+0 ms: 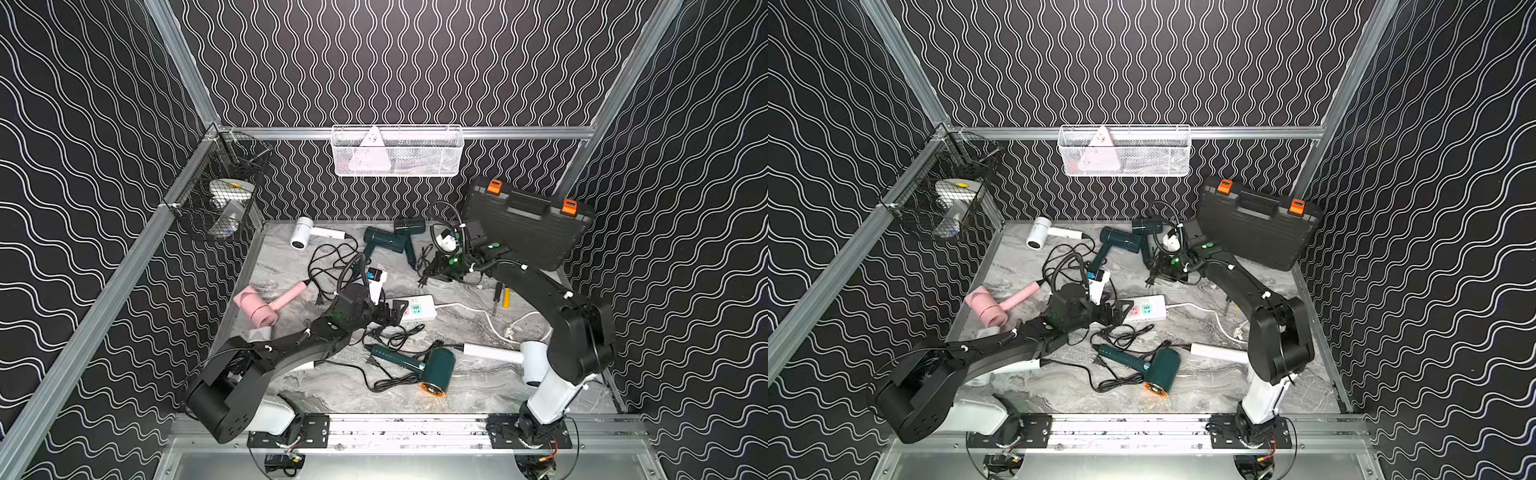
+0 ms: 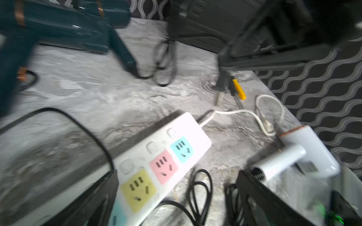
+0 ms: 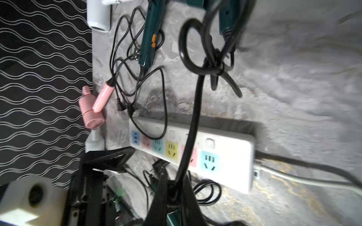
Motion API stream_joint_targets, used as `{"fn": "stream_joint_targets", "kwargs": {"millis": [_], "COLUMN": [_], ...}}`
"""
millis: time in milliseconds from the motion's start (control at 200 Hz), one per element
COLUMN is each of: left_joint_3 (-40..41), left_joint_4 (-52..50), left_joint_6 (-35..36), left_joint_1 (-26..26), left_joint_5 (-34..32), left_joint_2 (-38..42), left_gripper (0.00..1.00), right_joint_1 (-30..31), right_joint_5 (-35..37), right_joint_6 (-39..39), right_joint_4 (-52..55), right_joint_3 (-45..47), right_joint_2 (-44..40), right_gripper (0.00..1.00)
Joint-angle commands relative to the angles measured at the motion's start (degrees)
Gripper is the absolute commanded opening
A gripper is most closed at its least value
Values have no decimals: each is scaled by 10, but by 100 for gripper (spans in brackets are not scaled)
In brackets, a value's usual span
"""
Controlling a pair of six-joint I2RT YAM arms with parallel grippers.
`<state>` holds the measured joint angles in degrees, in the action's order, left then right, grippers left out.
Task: Charge the blow dryers
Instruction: Insert the plug into the socket.
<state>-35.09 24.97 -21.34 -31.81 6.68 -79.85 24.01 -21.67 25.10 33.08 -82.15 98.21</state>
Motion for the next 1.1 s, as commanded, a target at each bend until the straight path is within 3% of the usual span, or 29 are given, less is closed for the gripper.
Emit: {"fn": "stream_joint_targets", "kwargs": {"millis": [0,250,525,1091], "left_joint_3": [2,20,26,35], "left_joint_4": [-32,-36,-36,-35], "left_joint_6": [-22,-72,-95,-103], "left_joint_1": [9,68,94,105], "left_joint_5": [-65,-49,-38,-45], "left_joint_2": [13,25,23,34], "left_gripper": [99,99,99,99], "right_joint_1": [1,17,100,189], "right_joint_5": [139,173,217,371], "right_joint_6": [-39,-44,1,0], "right_joint_4": [-47,-175,-263,-276], "right_joint_3": [27,147,238,221], "right_joint_2": [-30,-65,-69,-18], "right_gripper": [0,0,0,0]}}
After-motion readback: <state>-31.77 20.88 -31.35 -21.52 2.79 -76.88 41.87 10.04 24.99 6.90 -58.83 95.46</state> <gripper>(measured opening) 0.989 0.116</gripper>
